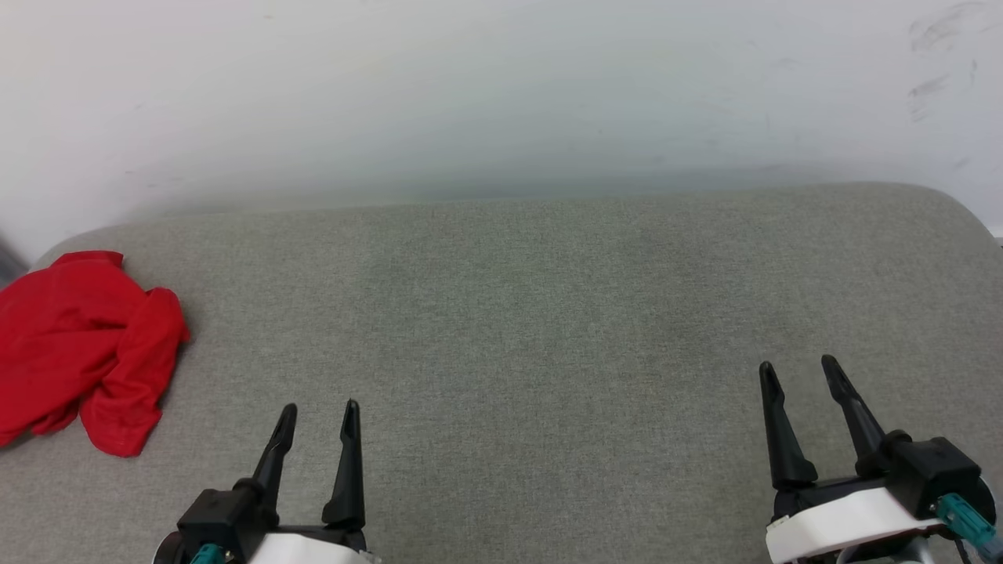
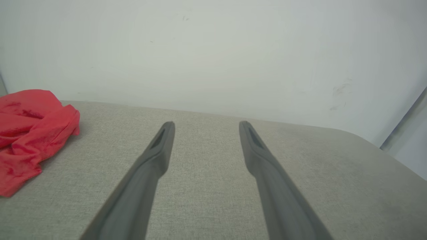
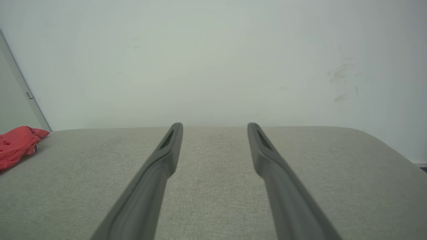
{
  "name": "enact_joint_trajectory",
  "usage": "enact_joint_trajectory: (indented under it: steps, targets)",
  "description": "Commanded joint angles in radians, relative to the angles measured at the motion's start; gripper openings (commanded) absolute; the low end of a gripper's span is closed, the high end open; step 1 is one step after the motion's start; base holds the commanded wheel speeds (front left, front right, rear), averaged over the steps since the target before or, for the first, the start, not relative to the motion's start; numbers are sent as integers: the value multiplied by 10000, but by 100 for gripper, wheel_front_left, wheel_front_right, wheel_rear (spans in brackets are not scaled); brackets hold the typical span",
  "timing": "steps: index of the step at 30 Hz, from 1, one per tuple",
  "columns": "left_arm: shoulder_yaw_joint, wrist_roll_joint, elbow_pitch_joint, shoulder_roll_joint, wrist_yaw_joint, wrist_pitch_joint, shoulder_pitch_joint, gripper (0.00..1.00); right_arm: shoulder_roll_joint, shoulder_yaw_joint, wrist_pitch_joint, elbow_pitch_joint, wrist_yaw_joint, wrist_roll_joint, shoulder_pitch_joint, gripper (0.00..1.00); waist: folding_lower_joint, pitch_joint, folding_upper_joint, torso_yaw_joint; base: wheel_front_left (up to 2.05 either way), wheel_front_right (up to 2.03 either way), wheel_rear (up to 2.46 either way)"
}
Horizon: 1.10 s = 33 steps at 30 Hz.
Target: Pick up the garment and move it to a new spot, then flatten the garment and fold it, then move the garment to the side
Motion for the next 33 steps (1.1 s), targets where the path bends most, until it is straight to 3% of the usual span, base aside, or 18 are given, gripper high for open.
enact_joint_trajectory:
  steps: [1,15,23,33]
  targets:
    - [93,316,17,-4,-94,-100,122,100,23,-27,-83,12,-3,24,105,100,0,-9,0,1,0,0,0]
    - [-91,1055,136,-42,-307,-331,339,100,26,-48,-313,155,-3,-666,282,100,0,-48,0,22,0,0,0]
    - [-73,936,209,-42,-306,-319,252,100,26,-34,-299,215,-3,-370,274,100,0,-41,0,113,0,0,0]
    - [104,1091,225,-43,-301,-318,106,100,26,215,-299,33,-3,-171,334,100,0,39,0,908,0,0,0]
